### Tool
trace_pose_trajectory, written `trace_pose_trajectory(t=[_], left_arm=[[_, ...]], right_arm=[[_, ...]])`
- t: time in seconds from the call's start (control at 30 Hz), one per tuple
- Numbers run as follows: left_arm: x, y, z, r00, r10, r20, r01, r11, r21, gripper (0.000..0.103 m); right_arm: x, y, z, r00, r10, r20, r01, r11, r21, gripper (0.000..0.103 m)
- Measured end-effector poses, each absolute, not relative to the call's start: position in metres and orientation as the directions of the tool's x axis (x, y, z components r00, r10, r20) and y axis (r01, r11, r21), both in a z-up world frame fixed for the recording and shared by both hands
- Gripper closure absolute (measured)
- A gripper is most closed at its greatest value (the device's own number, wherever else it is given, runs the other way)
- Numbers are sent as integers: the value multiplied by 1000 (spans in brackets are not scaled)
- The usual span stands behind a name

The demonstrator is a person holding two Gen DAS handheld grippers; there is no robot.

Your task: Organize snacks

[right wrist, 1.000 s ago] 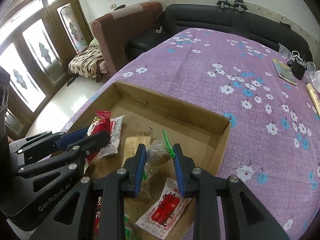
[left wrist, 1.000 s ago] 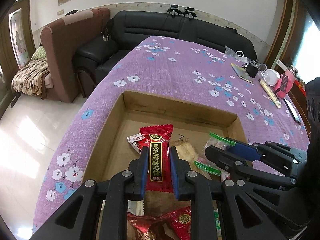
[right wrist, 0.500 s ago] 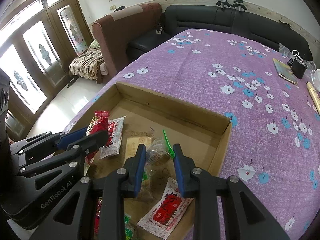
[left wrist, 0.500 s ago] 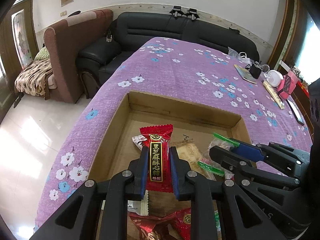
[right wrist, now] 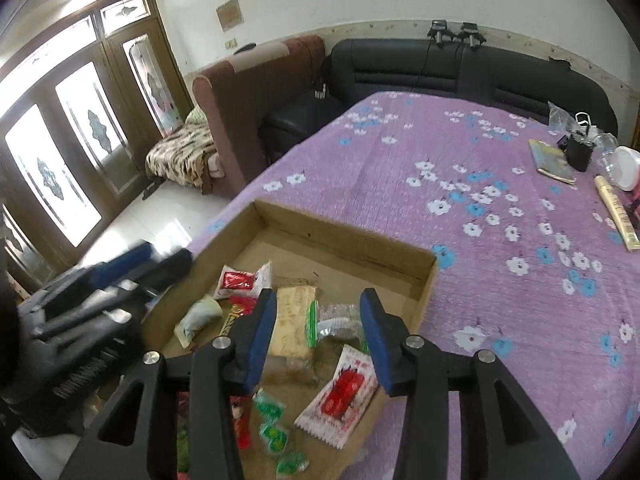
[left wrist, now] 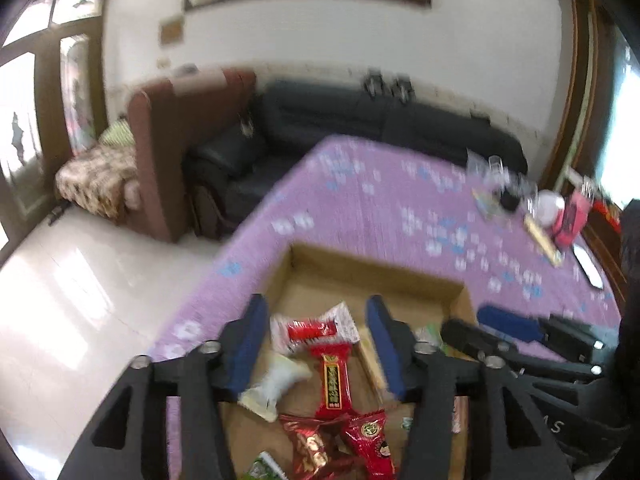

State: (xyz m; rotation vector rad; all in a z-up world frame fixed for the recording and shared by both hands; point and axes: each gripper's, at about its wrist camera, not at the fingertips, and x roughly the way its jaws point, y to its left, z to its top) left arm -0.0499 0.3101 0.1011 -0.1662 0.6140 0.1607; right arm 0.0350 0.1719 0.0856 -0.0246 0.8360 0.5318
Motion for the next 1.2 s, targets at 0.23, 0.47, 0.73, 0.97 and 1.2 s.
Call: trace_pose_trajectory(t=[0.23, 0.47, 0.73, 0.97, 1.2], left_arm=[[-157, 298, 165, 917, 325, -233, -352, 932, -85, 0], [-206, 302, 154, 929, 287, -233, -335, 921, -199, 0], [-201, 280, 129, 891, 241, -384, -323, 932, -164, 0], [-196, 257, 115, 839, 285, -464, -357, 931, -73, 0], [-187, 250, 103, 799, 257, -544, -353, 932, -77, 0]], right_arm=[[-4, 144, 105, 588, 459, -666, -458, 868, 193, 57], [-45, 119, 100, 587, 482, -651, -464, 859, 217, 52], [-89, 107, 85, 586, 484, -650, -512, 843, 166, 47], [-115, 118, 75, 597, 472, -648, -569, 819, 72, 41], [-123, 122, 75, 606, 464, -646, -586, 810, 32, 39]])
